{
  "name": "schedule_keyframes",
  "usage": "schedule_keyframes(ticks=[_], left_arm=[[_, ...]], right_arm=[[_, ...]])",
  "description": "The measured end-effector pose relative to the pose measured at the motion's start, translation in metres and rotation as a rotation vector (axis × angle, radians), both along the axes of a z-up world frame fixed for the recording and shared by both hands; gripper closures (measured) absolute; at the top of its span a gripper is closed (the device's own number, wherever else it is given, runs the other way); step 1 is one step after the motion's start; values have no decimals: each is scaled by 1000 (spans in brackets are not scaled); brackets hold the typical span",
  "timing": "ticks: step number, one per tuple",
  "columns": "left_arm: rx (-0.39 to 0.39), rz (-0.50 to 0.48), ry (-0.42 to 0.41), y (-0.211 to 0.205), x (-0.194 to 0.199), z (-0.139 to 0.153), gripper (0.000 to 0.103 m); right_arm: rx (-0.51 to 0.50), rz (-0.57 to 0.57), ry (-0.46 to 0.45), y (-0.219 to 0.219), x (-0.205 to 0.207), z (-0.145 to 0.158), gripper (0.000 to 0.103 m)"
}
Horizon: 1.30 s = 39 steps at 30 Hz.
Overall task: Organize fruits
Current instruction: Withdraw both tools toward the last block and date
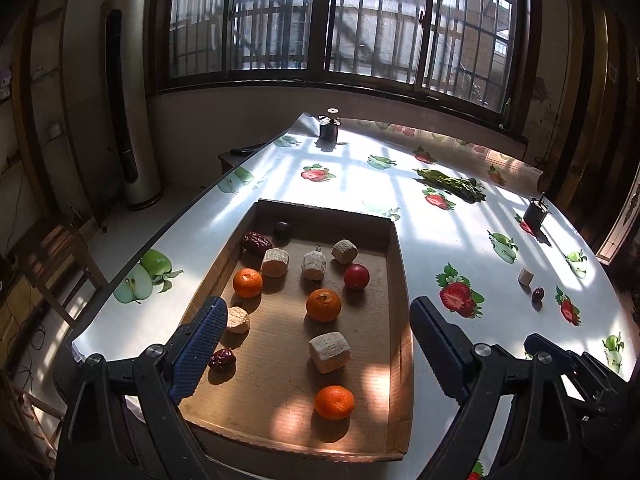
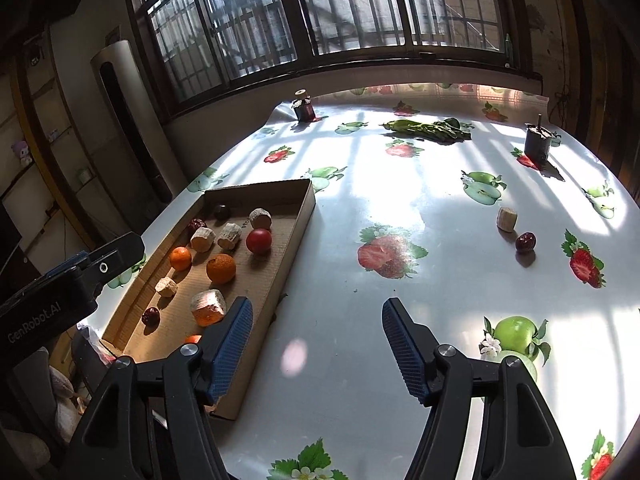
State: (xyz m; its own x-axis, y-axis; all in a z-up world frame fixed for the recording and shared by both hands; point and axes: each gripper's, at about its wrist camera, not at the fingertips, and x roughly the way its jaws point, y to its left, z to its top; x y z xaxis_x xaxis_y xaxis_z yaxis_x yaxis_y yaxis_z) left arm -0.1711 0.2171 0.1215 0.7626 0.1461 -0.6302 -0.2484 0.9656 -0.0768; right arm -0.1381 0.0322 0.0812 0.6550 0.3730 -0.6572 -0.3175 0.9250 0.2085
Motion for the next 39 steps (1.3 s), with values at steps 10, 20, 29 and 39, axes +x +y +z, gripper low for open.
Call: schedule_keyframes(ticks=[10, 20, 29, 39], left_arm=[[-5, -10, 24, -1, 8, -8, 11], [17, -26, 56, -12, 21, -17, 11], [-6, -105, 62, -25, 35, -24, 11], [-73, -235, 163, -69, 65, -51, 11]], right_arm=[[3, -7, 30, -1, 9, -11, 31], [22, -24, 54, -14, 21, -19, 31], [13, -232, 15, -114, 38, -2, 31], [-84, -433, 102, -234, 55, -13, 29]])
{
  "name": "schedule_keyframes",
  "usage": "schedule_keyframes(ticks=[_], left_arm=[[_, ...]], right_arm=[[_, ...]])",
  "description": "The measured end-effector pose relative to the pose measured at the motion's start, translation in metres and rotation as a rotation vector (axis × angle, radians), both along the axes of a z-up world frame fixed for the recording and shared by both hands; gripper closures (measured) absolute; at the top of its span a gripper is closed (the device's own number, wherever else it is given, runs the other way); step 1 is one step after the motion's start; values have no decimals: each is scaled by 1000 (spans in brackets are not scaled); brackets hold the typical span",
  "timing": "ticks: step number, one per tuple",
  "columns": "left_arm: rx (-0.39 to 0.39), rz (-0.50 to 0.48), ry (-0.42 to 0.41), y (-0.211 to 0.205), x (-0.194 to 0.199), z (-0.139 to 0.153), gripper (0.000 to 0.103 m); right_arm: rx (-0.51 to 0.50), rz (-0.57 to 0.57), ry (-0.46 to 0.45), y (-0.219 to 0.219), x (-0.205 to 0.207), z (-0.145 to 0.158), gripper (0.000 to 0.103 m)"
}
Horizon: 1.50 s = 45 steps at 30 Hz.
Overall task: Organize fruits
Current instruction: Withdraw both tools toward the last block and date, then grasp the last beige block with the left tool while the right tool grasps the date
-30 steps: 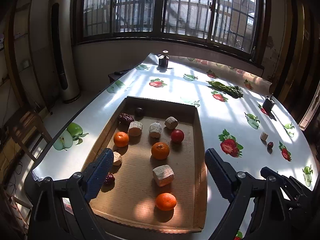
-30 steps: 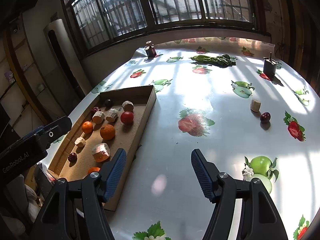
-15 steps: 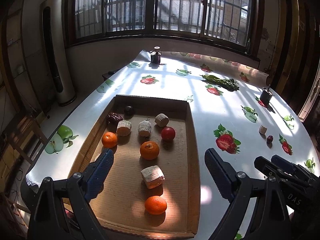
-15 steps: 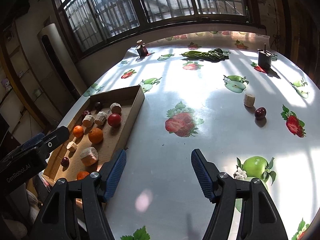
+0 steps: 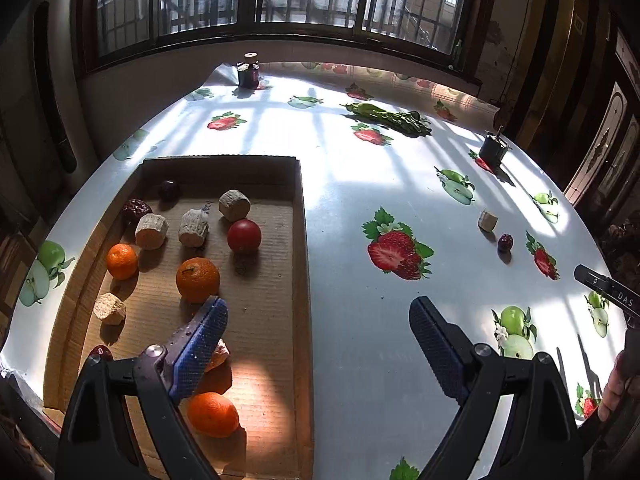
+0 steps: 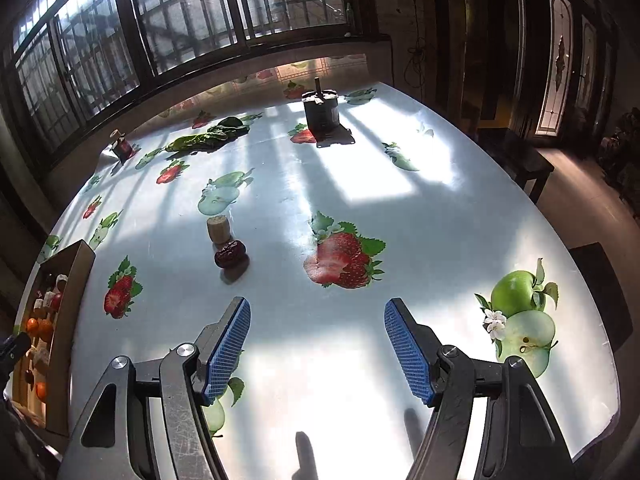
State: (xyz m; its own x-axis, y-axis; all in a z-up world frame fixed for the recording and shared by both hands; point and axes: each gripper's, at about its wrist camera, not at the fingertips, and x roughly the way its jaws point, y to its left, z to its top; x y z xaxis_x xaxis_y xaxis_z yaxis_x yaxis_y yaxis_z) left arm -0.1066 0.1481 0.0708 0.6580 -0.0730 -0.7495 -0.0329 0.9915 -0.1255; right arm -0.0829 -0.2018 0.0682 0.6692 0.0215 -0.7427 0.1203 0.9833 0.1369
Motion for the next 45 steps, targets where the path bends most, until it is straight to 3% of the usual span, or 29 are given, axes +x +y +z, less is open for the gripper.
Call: schedule_keyframes(ticks=[4, 12, 16, 21, 34, 38, 43, 45], left_arm=[[-22, -29, 21, -14, 13, -1, 11], [53, -31, 7, -35, 35, 4, 11], [44, -55, 27, -51, 60, -2, 11], [-5, -89, 71, -71, 94, -14, 11], [21, -284, 96, -164, 159, -42, 12], [15, -355, 106, -189, 172, -52, 27], [69, -382, 80, -207, 178, -58, 35], [82, -393, 71, -210, 178, -58, 59]], right_arm=[[13, 115, 15, 22, 28, -5, 29], [-8, 205, 82, 65, 91, -42, 31], [-13, 190, 80, 67, 101, -51, 38], [-55, 198, 50, 72, 105, -53, 68], [93, 11, 60, 5, 97, -48, 68], [135, -17, 68, -5, 98, -48, 68], [124, -20, 72, -5, 98, -48, 68], [114, -19, 74, -4, 98, -49, 68]])
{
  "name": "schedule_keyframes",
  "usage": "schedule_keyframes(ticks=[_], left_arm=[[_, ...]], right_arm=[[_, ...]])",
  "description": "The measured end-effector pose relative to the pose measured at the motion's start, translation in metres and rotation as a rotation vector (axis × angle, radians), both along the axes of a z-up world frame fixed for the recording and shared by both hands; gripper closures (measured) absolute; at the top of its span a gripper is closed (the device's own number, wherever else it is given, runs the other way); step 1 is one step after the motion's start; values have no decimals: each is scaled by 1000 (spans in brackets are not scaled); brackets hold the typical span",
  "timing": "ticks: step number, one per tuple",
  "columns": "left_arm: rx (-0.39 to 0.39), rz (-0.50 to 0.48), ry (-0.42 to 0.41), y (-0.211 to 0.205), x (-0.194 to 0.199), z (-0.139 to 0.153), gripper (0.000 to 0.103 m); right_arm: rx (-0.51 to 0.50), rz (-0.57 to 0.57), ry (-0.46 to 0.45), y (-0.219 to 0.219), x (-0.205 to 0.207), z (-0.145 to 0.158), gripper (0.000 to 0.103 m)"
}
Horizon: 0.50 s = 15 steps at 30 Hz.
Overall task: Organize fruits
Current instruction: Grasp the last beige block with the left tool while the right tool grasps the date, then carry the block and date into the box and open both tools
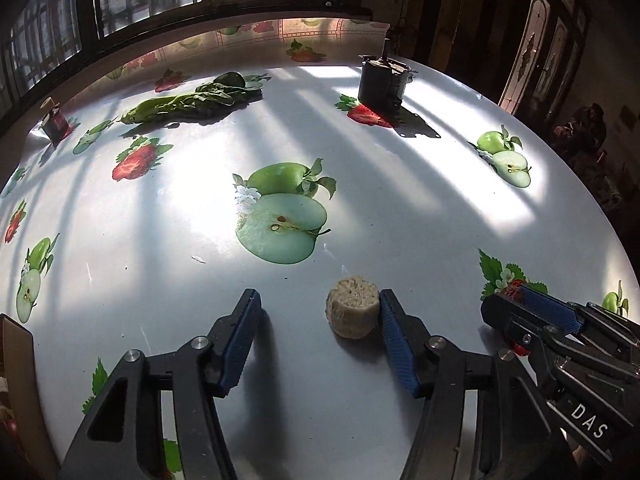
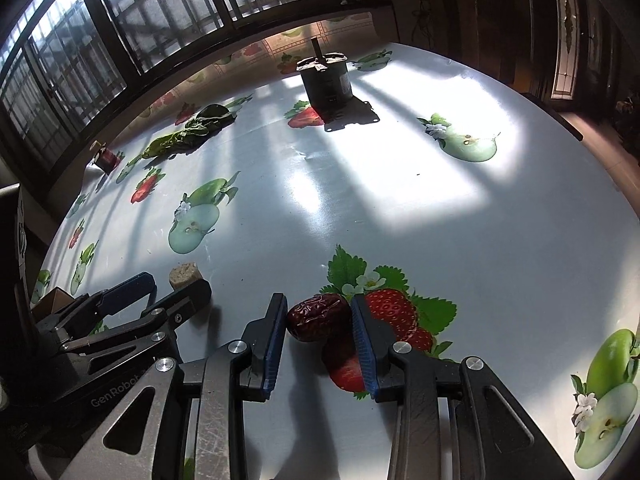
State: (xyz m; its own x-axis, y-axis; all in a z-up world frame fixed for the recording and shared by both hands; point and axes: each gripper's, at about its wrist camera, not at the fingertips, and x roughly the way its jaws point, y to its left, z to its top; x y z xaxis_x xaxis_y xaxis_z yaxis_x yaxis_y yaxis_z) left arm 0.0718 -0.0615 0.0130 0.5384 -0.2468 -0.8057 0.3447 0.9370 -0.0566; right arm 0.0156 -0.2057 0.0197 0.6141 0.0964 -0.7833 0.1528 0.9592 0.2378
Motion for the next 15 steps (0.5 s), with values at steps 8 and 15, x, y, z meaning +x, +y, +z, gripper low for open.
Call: schedule_keyframes(ticks=[8, 15], left_arm=[[-34, 22, 35, 10, -9, 6, 79], [-137, 79, 18, 58, -56, 40, 78]], right_arm=[[-40, 13, -12, 7, -1, 1, 68], [56, 80, -102, 14, -8, 13, 68]])
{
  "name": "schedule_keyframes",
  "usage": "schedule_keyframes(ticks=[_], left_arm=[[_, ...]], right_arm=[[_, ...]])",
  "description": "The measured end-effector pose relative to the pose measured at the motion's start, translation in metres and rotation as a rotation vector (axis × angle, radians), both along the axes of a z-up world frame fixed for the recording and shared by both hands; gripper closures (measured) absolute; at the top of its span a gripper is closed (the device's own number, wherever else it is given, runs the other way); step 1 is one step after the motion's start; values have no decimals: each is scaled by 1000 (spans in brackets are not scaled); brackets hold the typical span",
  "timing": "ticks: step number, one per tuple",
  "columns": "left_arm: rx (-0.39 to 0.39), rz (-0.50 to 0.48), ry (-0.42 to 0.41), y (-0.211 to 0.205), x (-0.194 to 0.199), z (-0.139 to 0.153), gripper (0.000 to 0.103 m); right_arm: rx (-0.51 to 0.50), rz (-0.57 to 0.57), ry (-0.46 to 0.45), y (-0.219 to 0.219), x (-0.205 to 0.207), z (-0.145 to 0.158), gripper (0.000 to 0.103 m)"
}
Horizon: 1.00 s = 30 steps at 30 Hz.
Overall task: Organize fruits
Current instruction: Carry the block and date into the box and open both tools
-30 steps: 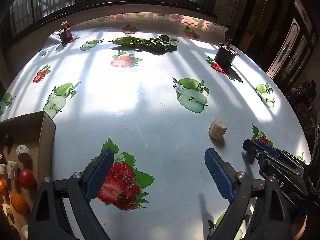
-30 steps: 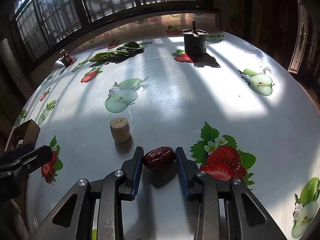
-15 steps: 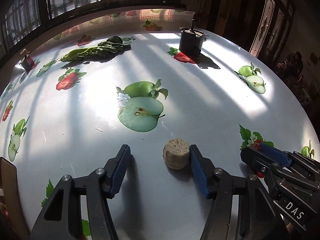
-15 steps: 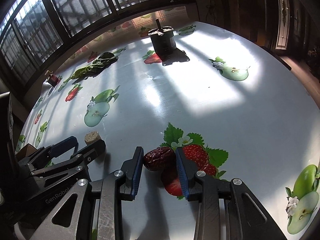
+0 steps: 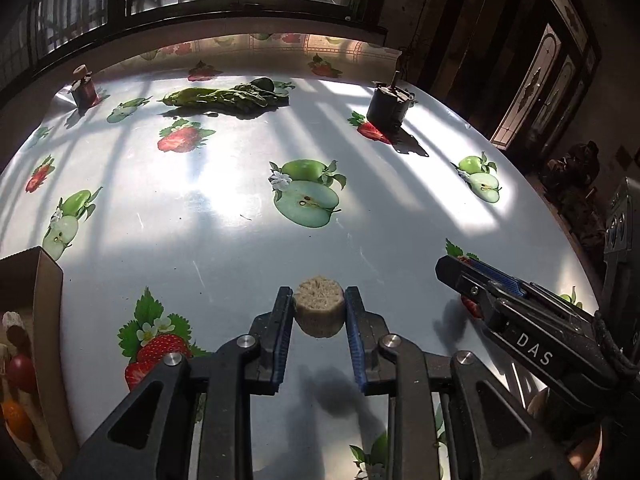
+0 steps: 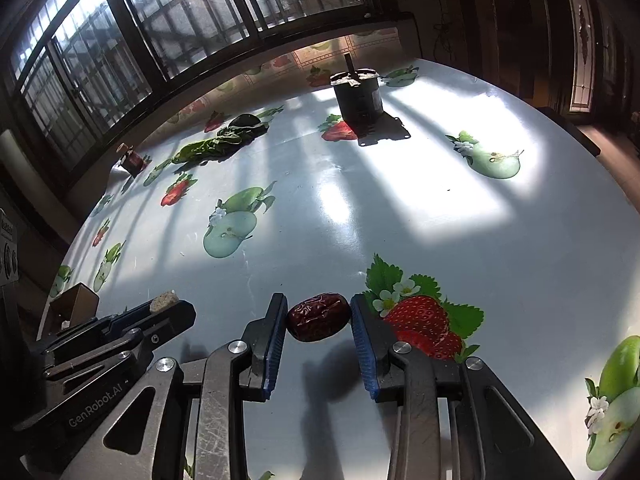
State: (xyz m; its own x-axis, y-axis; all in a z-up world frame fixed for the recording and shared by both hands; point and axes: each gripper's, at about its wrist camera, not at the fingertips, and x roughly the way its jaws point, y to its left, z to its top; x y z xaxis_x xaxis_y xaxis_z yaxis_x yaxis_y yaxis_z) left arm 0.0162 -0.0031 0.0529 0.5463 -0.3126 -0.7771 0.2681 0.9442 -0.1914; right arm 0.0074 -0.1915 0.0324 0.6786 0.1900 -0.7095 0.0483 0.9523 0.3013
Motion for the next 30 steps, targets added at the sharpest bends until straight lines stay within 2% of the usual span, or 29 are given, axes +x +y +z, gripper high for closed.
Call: schedule_keyframes(ticks=[5, 10, 13, 16, 19, 25, 30], left_arm=[[-52, 110, -21, 78, -41, 21, 78], [-35, 330, -44, 182, -85, 28, 78], [-31, 452, -28, 241, -109, 21, 78], [-43, 535, -4, 283, -125, 10, 78], [-53, 565, 13, 302, -133, 0, 78], [-56, 535, 15, 304, -129, -10, 78], [-54, 537, 25, 310, -121, -16, 78]], right_arm=[[-39, 7, -10, 12, -3, 0, 68], [-74, 19, -19, 24, -9, 5, 68], [-56, 79, -30, 48, -24, 17, 68], [-33, 186, -43, 90, -39, 32, 68], [-39, 319, -61, 147, -52, 45, 68], [-68, 578, -49, 267, -69, 46, 68], [-153, 648, -41, 324, -70, 28, 68]])
